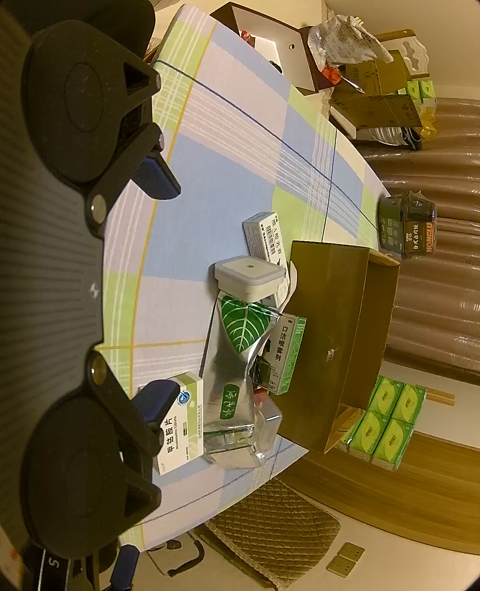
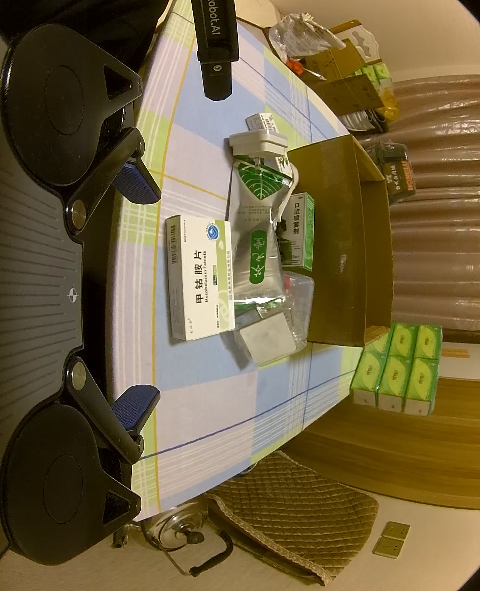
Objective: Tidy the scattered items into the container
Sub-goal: 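Move the right tool toward the white Mecobalamin tablets box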
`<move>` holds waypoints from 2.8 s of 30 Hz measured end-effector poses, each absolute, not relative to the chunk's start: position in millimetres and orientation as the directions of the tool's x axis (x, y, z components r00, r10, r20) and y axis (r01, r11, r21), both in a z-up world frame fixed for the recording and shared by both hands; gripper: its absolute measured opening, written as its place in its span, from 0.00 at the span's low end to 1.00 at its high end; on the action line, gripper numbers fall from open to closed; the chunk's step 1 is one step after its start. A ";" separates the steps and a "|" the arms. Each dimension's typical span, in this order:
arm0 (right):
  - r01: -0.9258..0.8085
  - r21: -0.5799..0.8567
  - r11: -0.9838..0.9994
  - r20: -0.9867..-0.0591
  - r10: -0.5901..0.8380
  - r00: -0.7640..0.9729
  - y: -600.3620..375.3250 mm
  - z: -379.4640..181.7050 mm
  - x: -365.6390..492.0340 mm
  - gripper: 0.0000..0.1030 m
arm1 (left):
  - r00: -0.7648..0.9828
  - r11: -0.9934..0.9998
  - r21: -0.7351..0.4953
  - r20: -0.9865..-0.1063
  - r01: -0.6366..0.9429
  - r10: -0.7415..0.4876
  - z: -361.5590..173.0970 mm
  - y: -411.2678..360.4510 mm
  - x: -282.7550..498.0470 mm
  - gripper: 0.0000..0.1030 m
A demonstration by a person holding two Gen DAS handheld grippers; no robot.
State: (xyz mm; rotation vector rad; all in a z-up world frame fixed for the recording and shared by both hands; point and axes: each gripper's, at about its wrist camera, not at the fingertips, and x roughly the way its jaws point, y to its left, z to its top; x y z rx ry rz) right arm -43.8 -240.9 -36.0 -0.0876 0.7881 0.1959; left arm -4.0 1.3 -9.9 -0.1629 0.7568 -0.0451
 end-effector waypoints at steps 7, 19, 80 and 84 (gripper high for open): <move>-0.211 -0.005 0.978 -0.712 0.144 0.687 -240.5 -36.6 -43.9 0.98 | 0.725 0.986 -0.167 -0.681 -0.017 -0.103 -9.4 0.7 -4.2 0.99; -0.217 -0.006 0.976 -0.717 0.147 0.681 -239.7 -38.8 -43.1 0.98 | 0.722 0.986 -0.168 -0.684 -0.011 -0.108 -10.3 -0.6 -4.9 0.99; -0.224 0.036 0.974 -0.779 0.168 0.604 -239.2 -69.8 -26.7 0.98 | 0.682 0.983 -0.182 -0.721 -0.020 -0.120 -27.6 4.6 6.4 0.99; -0.223 0.038 0.974 -0.786 0.167 0.596 -239.0 -72.1 -22.5 0.98 | 0.678 0.983 -0.180 -0.726 -0.024 -0.116 -28.9 5.6 9.6 0.99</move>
